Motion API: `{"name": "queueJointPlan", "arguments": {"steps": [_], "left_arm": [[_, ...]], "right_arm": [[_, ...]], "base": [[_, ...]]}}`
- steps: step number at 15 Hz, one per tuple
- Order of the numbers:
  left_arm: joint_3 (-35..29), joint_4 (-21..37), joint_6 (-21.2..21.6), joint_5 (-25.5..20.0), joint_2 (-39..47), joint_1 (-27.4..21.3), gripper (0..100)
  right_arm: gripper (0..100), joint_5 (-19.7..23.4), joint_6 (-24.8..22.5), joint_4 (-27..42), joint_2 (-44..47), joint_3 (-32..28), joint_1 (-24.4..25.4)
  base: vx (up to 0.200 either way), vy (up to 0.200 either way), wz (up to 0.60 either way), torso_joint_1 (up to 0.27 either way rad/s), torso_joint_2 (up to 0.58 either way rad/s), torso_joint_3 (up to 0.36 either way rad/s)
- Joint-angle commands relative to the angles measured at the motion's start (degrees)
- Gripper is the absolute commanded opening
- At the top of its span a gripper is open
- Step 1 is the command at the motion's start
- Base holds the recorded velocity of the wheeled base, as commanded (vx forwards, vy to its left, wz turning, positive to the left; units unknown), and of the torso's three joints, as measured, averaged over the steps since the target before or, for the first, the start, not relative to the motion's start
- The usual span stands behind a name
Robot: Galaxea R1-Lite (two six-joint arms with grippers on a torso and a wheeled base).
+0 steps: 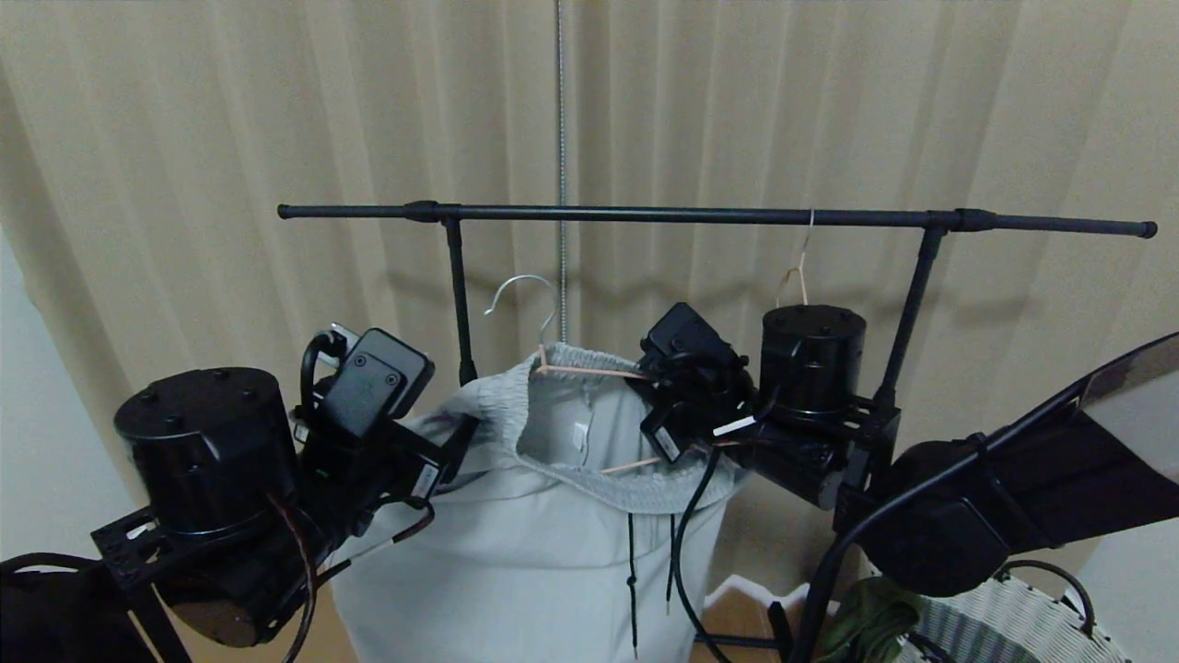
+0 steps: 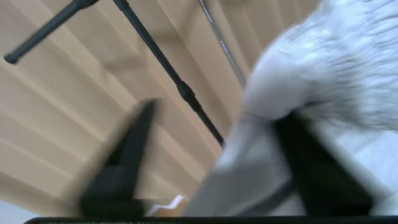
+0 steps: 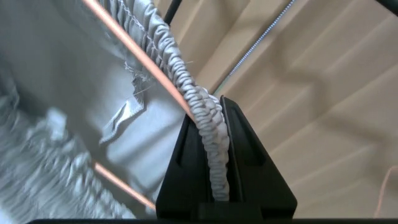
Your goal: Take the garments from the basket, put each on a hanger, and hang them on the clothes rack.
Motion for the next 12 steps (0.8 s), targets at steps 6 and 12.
{"name": "queueJointPlan", "arguments": {"steps": [6,12], "left_arm": [[6.22,0.07,-5.13,-4.12,-8.42,0.33,100],[15.44,0.07,-6.1,-4.12,-11.24,5.7,100]], "right_arm": [[0,-1.53,0.2,-3.21,-4.32,4.94,-3.81],[0,-1.53,0.38,-9.8,-9.77,12.24,-5.3]], "base": [[0.0,0.0,0.0,0.0,0.0,0.0],[0.0,0.0,0.0,0.0,0.0,0.0]]}}
